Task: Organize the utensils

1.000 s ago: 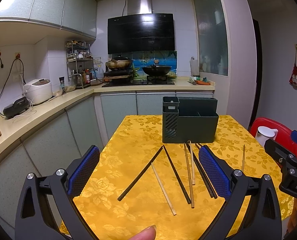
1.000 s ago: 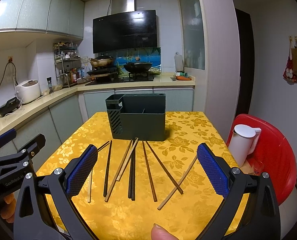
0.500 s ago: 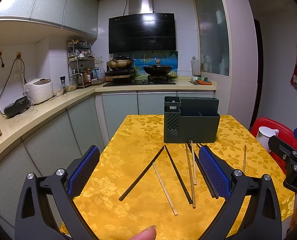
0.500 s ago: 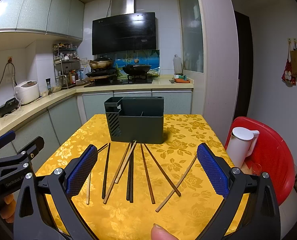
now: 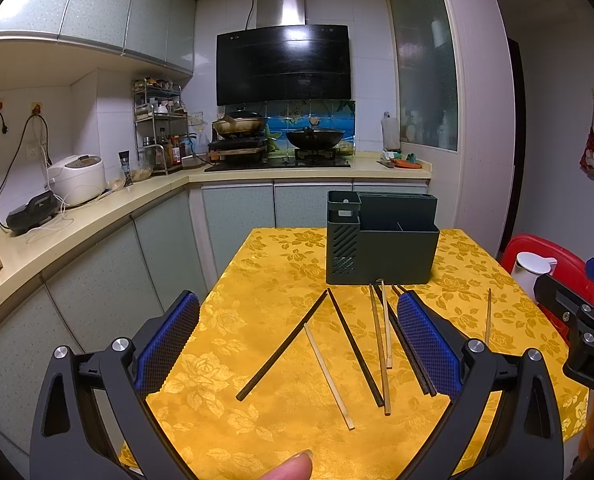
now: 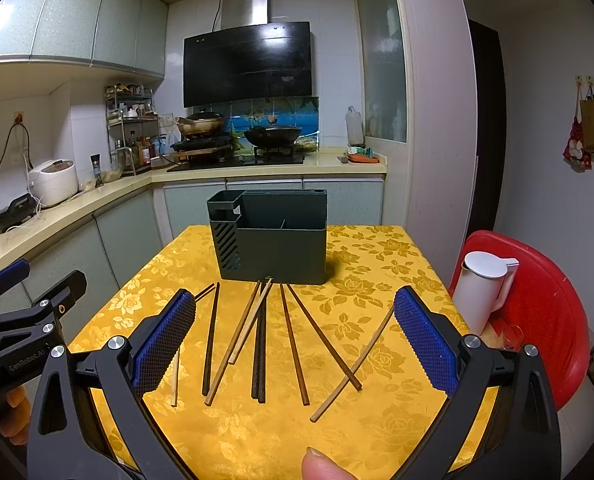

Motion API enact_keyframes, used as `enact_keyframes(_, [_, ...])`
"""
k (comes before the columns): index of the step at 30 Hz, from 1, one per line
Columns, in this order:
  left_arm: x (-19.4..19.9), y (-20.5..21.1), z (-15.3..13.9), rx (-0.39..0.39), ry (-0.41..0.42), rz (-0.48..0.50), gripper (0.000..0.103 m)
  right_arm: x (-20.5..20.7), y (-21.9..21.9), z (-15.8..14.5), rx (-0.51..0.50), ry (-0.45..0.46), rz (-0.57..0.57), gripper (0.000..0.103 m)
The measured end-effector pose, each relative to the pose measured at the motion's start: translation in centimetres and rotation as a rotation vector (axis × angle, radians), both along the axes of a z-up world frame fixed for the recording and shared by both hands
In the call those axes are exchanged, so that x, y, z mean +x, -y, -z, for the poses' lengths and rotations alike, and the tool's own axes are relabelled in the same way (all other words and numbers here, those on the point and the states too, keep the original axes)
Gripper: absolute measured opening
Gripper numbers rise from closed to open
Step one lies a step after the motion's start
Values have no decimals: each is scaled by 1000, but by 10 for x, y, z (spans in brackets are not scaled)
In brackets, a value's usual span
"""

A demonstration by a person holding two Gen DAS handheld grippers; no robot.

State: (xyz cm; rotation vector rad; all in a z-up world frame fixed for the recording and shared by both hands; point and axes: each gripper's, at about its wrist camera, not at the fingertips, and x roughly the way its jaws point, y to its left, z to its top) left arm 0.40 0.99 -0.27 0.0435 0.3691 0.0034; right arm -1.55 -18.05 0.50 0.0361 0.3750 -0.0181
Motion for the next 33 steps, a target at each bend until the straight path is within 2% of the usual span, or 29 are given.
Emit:
enact_keyframes(21, [1,1,4,1,-9,3,96,1,0,1,1,-4,1,97])
enact_keyframes(28, [8,-2,9,12,-44,9,96,3,11,19,-14,-38,16,97])
enact_keyframes(33, [23,-12,25,34,-106,13,96,13,31,43,-16,-115,56,97])
